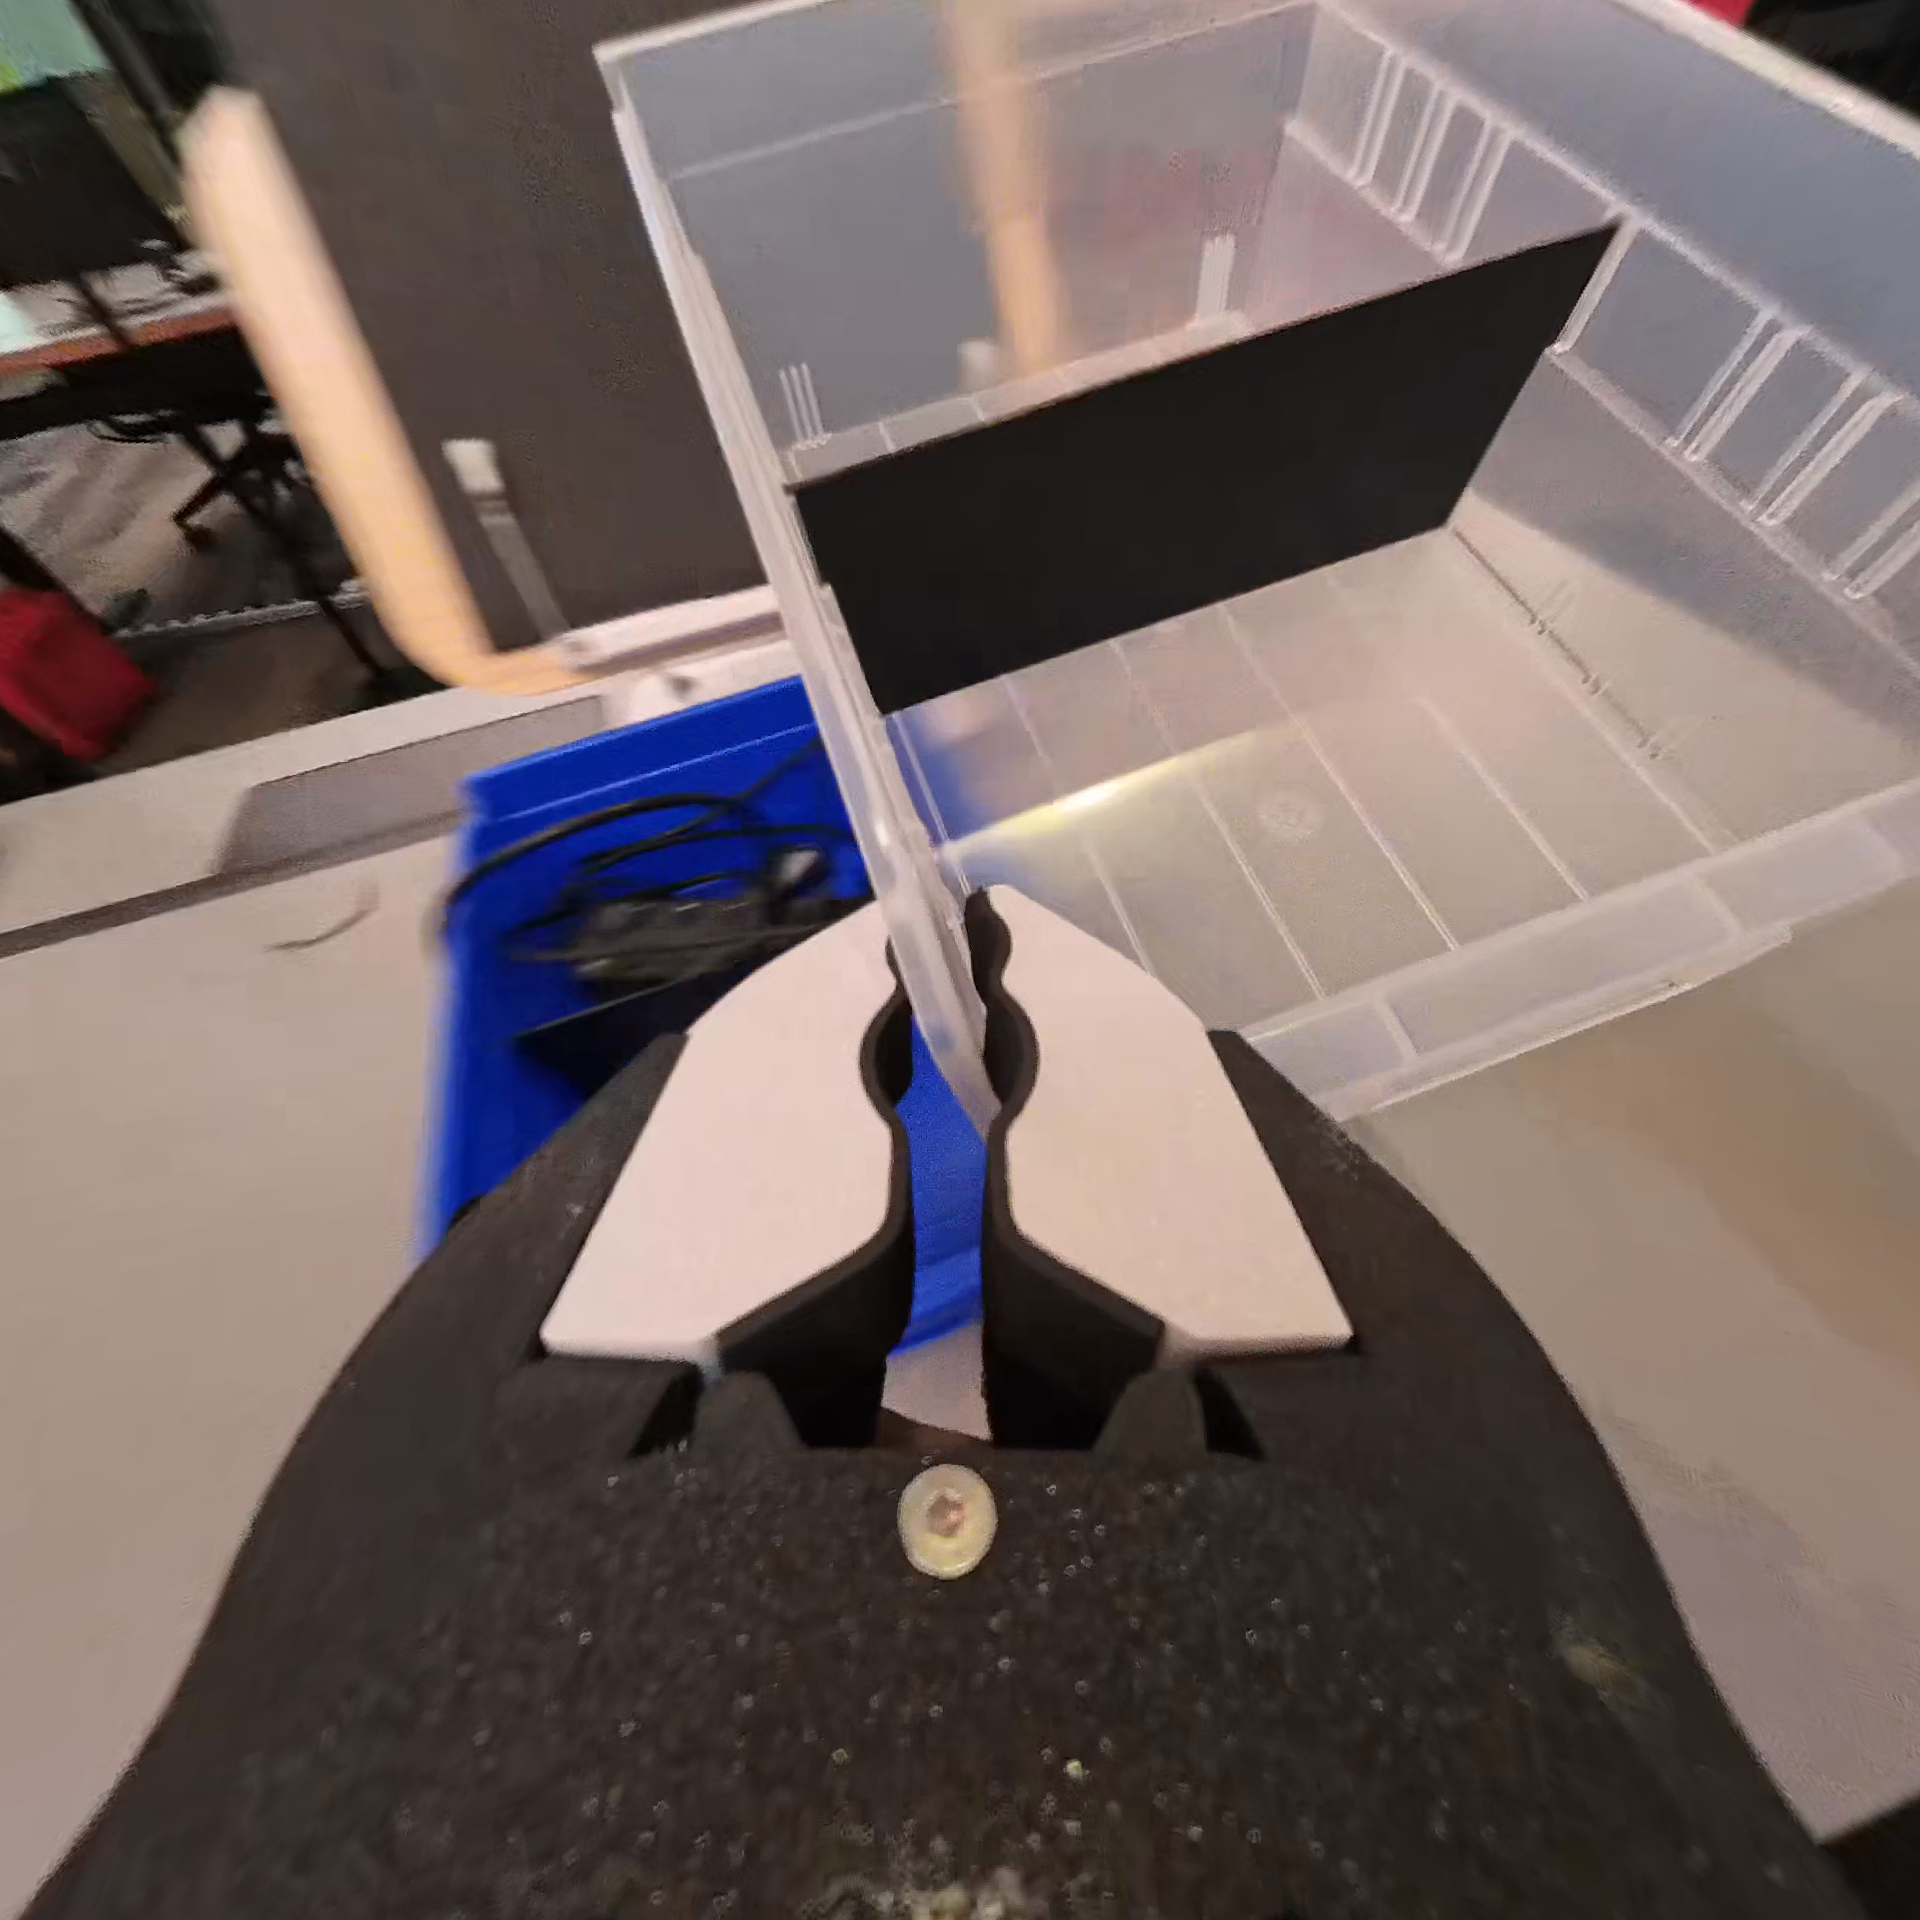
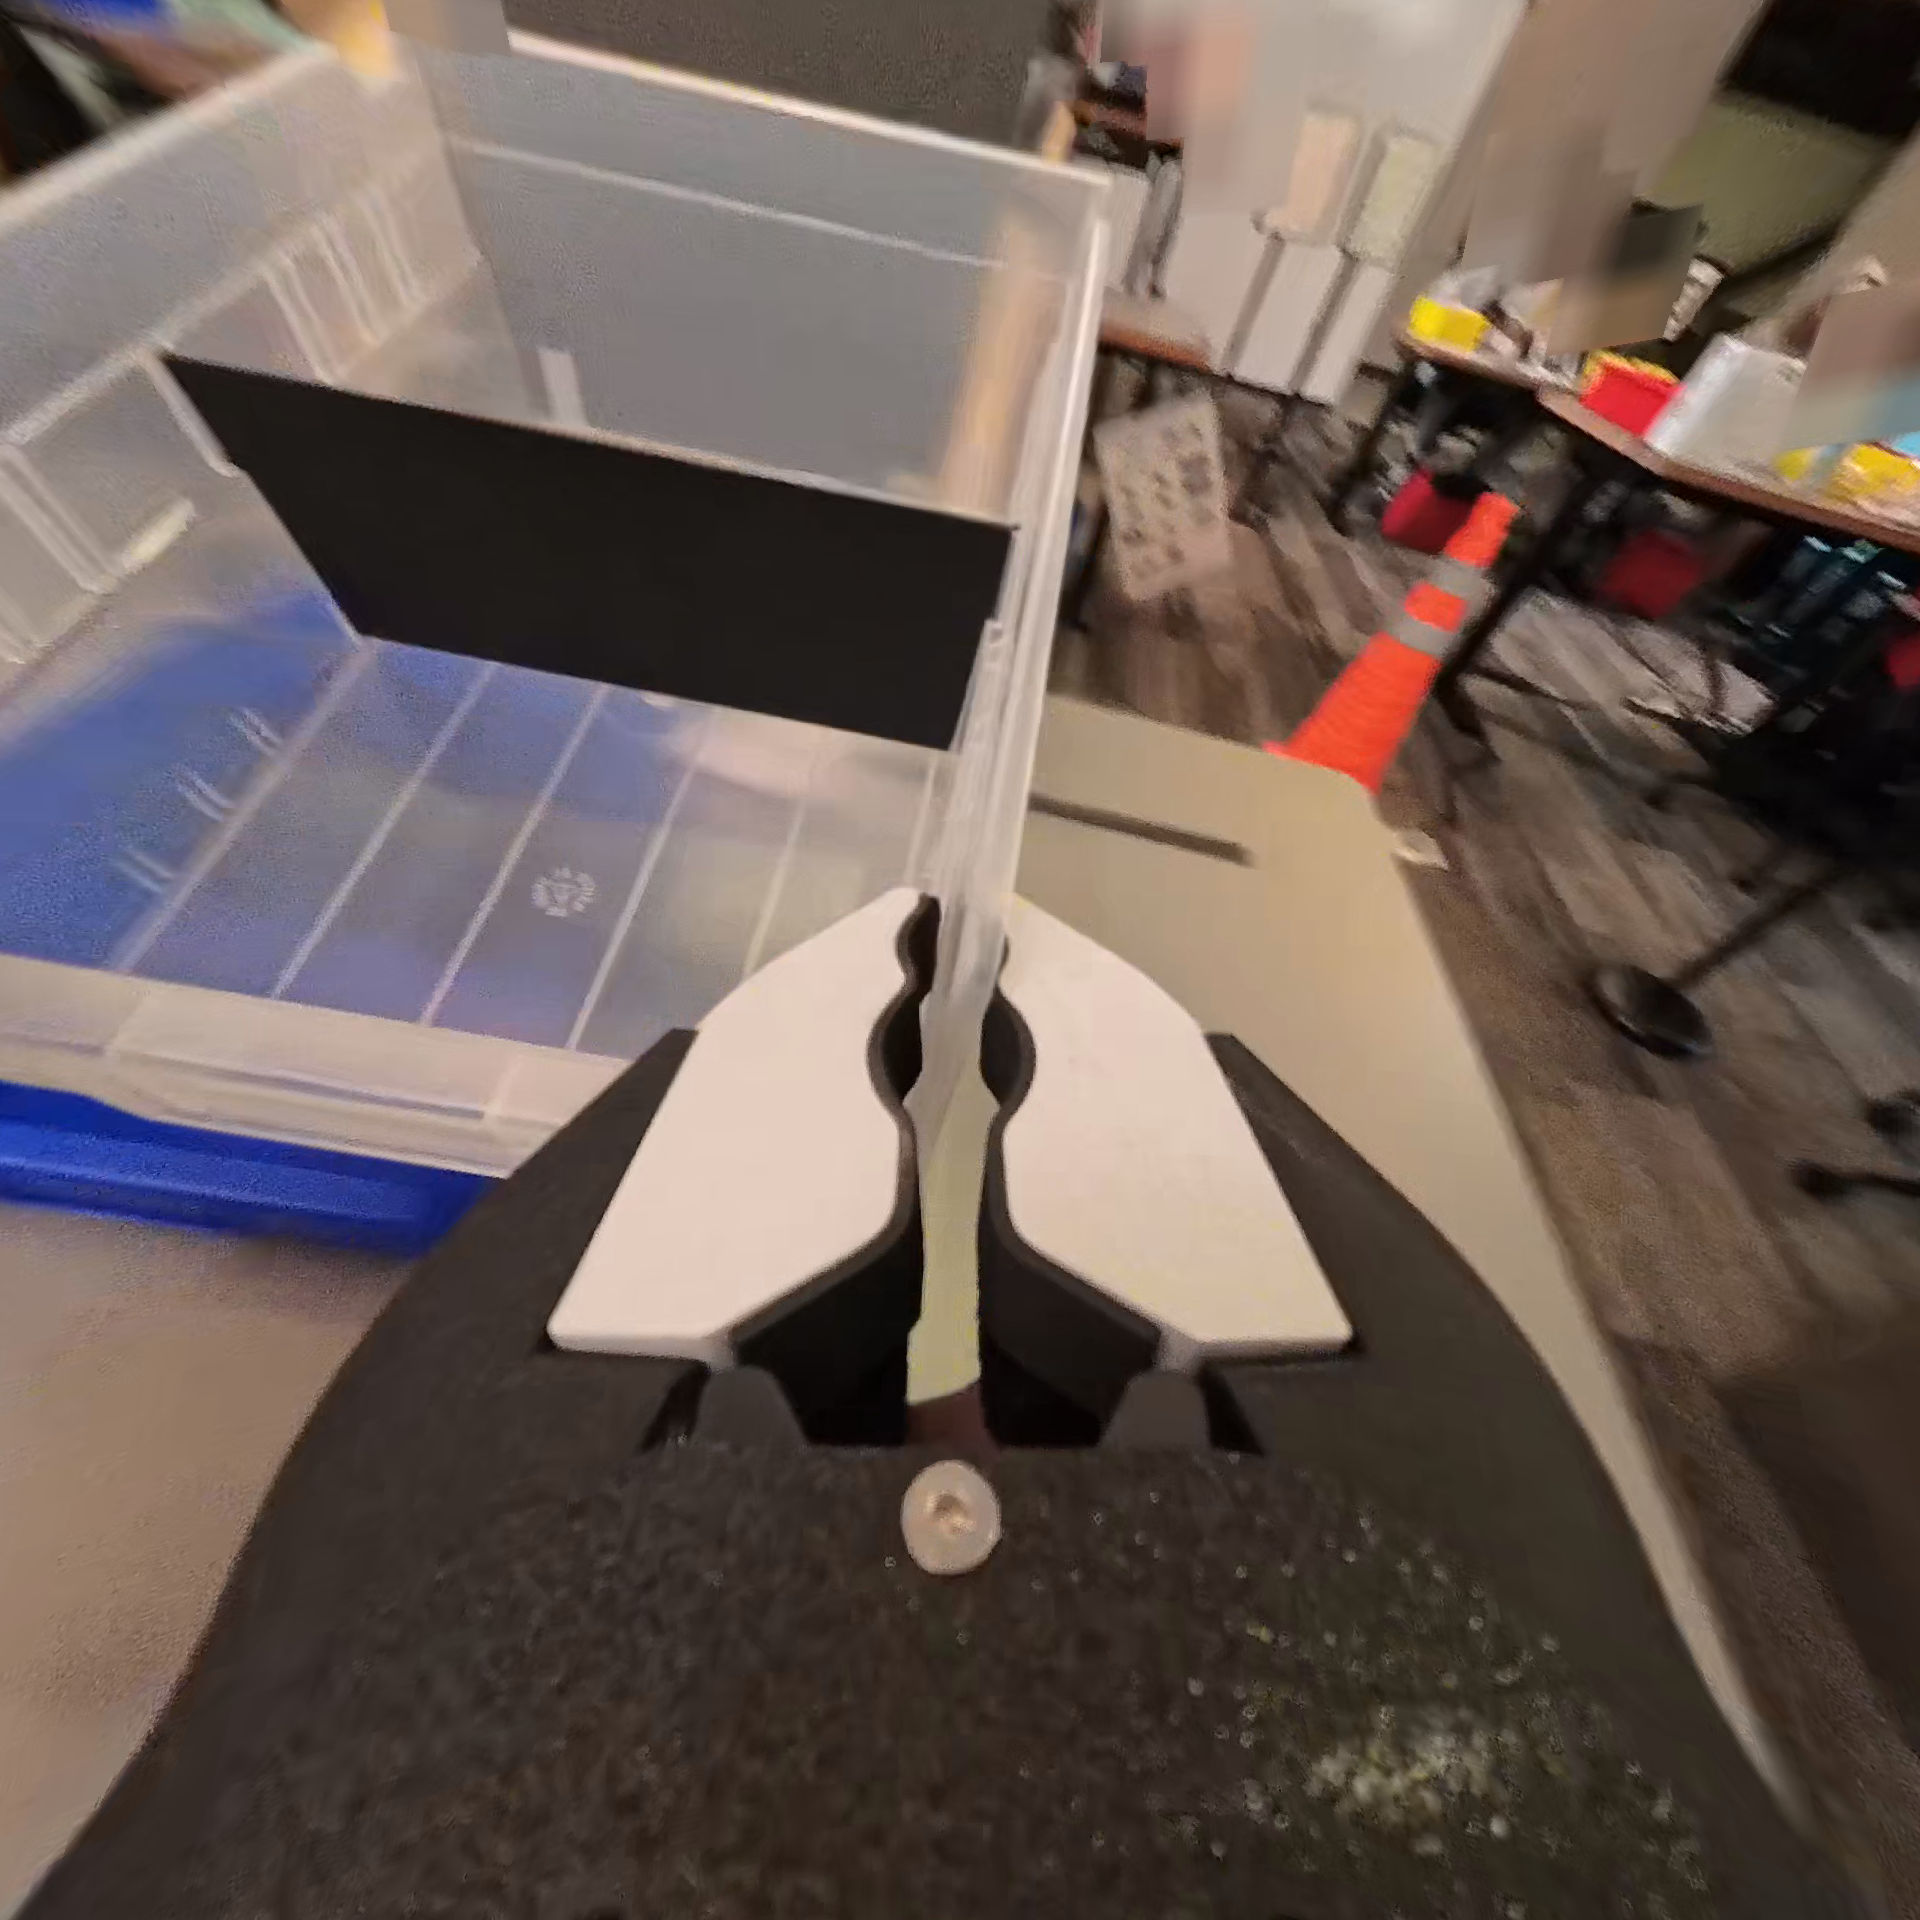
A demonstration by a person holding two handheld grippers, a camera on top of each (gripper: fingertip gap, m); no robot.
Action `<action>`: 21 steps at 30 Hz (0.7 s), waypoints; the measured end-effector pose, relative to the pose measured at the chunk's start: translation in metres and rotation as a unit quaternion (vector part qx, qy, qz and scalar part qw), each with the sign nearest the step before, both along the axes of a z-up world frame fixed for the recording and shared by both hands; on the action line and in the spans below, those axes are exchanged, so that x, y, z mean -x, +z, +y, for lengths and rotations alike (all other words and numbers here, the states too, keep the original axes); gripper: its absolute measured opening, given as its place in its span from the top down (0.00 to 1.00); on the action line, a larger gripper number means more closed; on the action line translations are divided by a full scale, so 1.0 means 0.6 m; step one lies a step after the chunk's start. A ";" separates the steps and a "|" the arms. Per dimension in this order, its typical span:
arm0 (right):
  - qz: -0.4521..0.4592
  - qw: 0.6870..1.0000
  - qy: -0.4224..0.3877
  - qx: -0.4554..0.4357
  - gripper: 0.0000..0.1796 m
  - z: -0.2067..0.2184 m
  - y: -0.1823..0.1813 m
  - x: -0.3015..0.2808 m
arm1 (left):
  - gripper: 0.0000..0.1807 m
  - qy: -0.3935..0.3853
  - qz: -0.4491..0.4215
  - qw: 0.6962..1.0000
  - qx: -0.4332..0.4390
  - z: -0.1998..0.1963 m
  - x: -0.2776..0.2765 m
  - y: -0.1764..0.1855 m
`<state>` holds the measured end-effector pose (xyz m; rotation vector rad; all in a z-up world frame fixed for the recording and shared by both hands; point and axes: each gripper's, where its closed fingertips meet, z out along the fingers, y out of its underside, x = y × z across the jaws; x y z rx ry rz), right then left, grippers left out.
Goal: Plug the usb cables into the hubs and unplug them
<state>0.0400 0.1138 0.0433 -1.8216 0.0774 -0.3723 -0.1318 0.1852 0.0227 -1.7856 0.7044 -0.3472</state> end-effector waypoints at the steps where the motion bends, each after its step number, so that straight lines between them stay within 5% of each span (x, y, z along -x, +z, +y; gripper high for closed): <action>1: 0.001 1.000 -0.022 0.015 0.97 -0.008 -0.021 -0.063 | 0.96 -0.004 0.010 1.000 0.003 -0.004 -0.062 -0.018; 6: 0.121 0.991 -0.043 0.033 0.98 -0.047 -0.157 -0.252 | 0.97 -0.013 0.049 0.999 0.006 -0.024 -0.250 -0.128; 11: 0.131 0.987 -0.060 0.078 0.98 -0.039 -0.270 -0.301 | 0.97 0.000 0.076 0.997 0.029 -0.016 -0.293 -0.215; 21: 0.124 0.986 -0.050 0.096 0.96 -0.020 -0.292 -0.325 | 0.92 -0.045 0.035 0.993 0.108 -0.027 -0.314 -0.258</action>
